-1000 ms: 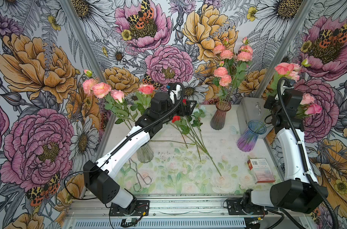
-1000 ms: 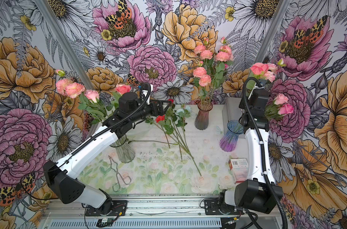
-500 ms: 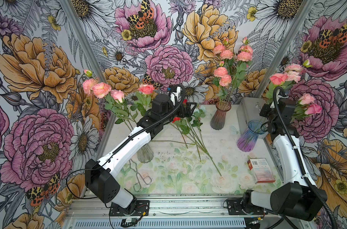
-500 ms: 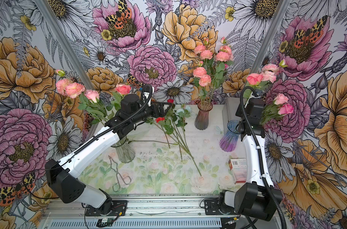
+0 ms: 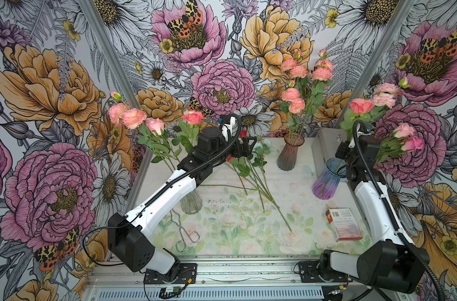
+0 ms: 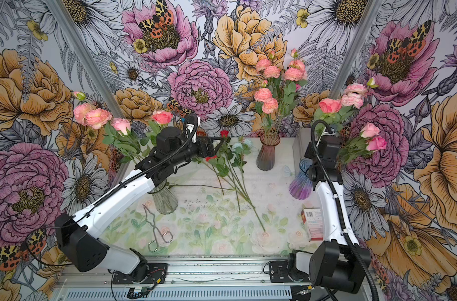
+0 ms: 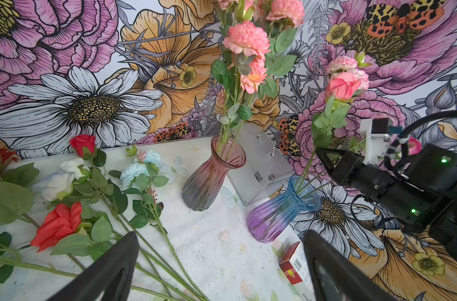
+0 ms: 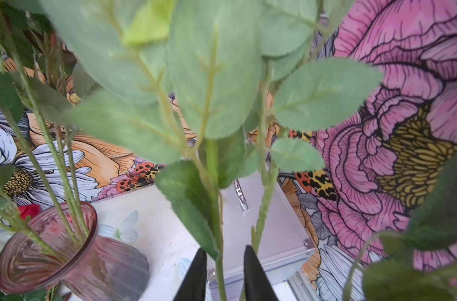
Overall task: Place the pink flowers into the vase
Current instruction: Place the flower in the vase, then adjust the vase at the center of the board.
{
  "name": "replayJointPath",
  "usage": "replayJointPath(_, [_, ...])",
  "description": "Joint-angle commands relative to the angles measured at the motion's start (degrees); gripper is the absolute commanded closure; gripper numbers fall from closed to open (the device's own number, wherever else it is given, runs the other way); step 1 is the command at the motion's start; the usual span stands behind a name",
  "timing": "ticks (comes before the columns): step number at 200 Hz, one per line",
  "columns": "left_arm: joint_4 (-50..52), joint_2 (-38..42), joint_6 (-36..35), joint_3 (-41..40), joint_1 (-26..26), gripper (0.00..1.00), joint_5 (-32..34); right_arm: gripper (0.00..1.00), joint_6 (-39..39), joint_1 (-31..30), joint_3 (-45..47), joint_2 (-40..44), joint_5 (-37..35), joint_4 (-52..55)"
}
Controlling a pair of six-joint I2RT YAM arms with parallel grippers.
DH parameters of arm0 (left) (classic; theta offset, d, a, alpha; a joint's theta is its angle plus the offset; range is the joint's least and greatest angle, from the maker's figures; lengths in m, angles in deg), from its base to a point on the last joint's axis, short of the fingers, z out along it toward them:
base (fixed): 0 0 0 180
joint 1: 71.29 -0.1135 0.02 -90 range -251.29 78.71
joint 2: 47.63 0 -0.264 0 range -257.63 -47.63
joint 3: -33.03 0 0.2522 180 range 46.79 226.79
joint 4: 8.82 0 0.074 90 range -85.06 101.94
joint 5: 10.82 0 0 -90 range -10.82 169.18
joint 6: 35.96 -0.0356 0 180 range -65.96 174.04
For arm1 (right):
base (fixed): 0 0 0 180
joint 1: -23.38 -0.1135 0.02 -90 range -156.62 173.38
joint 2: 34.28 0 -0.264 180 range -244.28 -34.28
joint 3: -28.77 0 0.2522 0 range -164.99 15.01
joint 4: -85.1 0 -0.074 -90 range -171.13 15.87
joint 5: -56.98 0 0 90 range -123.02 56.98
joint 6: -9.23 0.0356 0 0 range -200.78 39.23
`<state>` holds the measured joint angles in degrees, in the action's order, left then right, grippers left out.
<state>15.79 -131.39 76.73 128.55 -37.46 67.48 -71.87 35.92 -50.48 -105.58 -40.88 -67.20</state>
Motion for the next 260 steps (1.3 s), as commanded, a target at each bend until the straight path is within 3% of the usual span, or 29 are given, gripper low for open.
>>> replayJointPath(1, [0.1,2.4,-0.5,-0.8,-0.6,0.02,-0.3,0.58,0.4,-0.5,0.1,2.7,-1.8,1.7])
replayJointPath(24, [0.7,3.5,-2.1,-1.2,-0.7,0.02,0.2,0.38,0.9,-0.5,-1.3,4.9,-1.6,2.3])
replayJointPath(55, [0.8,6.3,-6.8,-2.9,-0.7,0.02,1.7,0.23,1.8,-1.6,-3.6,6.5,-0.6,4.0])
replayJointPath(91, [-3.0,14.1,-15.0,-10.4,-1.3,0.02,11.1,0.01,1.8,-5.5,-5.5,8.3,-0.4,6.2])
replayJointPath(126, [-6.9,21.4,-22.0,-17.2,-3.7,0.02,25.4,0.01,-0.3,-12.6,-4.9,10.8,3.7,6.8])
replayJointPath(165, [-17.7,30.7,-26.8,-31.1,-8.8,0.02,41.0,0.01,-3.0,-23.3,1.0,9.0,3.4,6.5])
replayJointPath(191, [-14.9,36.5,-23.5,-37.6,-13.4,0.02,47.9,0.01,-3.0,-27.8,9.2,9.0,2.2,1.5])
replayJointPath(223, [-16.1,43.5,-18.0,-49.3,-17.4,0.02,53.4,0.01,-3.1,-28.7,25.5,11.0,1.2,-17.1])
replayJointPath(251, [-14.9,40.9,-9.2,-53.1,-20.5,0.01,58.6,0.01,-2.5,-28.9,30.7,9.0,-3.4,-21.1])
replayJointPath(260, [-14.9,38.2,-9.4,-53.9,-20.4,0.01,60.6,0.01,-1.6,-28.9,30.9,8.2,-4.8,-20.7])
